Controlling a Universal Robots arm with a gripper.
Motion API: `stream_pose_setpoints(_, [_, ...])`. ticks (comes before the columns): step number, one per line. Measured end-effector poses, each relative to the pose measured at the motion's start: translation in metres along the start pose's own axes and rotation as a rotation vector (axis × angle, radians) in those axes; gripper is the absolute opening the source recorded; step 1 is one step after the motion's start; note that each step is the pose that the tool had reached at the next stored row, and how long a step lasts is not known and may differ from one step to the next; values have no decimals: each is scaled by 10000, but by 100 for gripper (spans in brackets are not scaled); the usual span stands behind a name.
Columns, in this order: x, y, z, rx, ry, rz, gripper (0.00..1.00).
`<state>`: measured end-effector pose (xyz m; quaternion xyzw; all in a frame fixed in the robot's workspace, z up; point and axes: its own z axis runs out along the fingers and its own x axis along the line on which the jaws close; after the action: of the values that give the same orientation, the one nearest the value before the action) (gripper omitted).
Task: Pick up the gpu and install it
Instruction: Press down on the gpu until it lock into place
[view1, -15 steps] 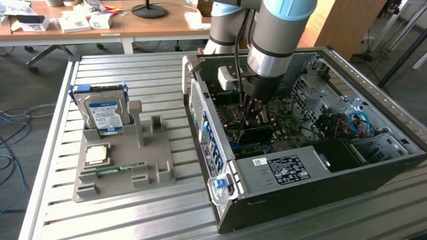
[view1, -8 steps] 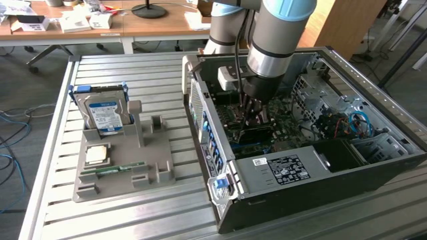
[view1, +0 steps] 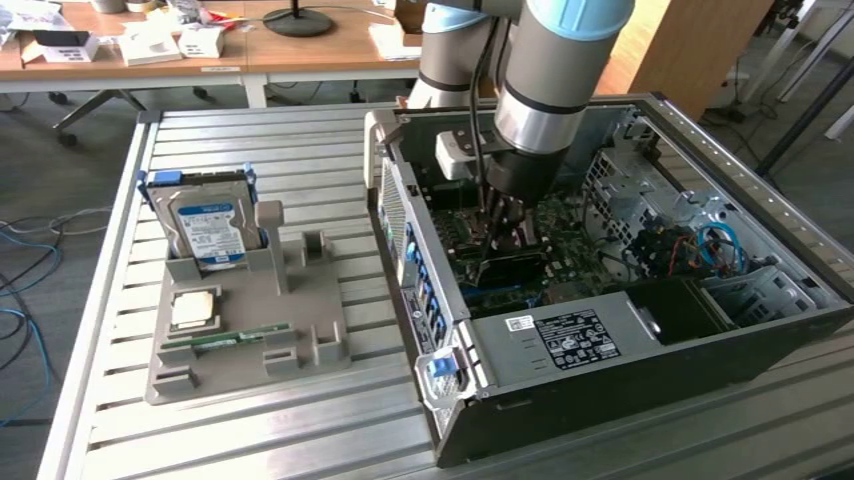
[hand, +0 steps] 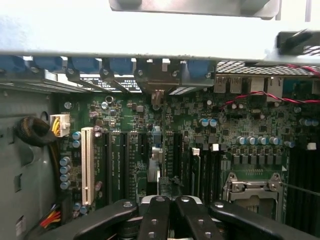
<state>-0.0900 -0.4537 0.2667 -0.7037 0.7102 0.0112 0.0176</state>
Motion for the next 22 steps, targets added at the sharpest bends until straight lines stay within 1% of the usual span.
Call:
stream_pose_setpoints(3, [-2,-1,-66,-1,21,-1,11])
stream_pose_setpoints(8, [-6,-1,-145,0,36,0,11])
stream_pose_setpoints(19, [-6,-1,-152,0,36,0,11])
stream_pose_setpoints(22, [-8,-2,-212,-1,38,0,11])
